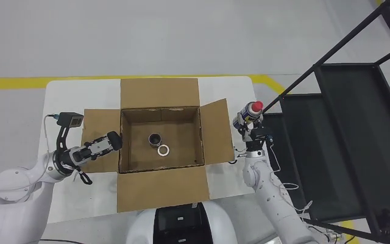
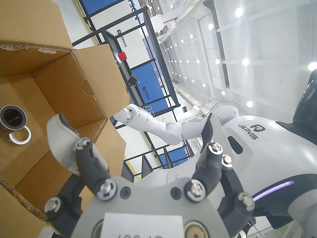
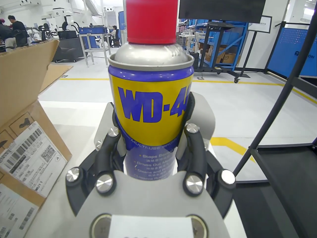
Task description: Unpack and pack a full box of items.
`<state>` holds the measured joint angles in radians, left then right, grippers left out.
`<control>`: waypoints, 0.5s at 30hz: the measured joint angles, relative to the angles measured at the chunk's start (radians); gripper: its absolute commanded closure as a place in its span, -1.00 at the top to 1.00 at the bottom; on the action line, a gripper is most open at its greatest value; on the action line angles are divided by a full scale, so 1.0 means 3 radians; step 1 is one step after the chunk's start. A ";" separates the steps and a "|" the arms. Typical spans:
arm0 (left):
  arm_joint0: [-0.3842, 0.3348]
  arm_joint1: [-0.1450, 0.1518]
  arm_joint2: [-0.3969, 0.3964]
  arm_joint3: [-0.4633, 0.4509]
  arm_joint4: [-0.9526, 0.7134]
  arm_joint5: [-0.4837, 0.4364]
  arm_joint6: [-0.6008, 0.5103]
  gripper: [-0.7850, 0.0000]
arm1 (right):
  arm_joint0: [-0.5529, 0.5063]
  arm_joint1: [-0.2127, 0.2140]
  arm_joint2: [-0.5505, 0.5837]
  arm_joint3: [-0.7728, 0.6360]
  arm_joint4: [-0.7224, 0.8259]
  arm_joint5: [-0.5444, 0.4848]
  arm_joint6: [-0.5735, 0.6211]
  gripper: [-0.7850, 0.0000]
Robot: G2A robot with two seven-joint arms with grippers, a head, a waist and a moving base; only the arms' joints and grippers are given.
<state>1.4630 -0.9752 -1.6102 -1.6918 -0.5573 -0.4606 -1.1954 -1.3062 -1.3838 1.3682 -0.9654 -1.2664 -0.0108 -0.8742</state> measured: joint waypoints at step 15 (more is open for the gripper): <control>0.0000 0.0000 0.0000 0.0000 0.0000 0.0000 0.0000 1.00 | 0.0895 -0.0199 -0.0245 0.1584 0.0289 0.0099 -0.0350 -1.00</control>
<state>1.4630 -0.9752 -1.6102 -1.6918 -0.5573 -0.4606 -1.1954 -1.0377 -1.4434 1.2945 -0.4903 -1.1796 0.0190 -0.9791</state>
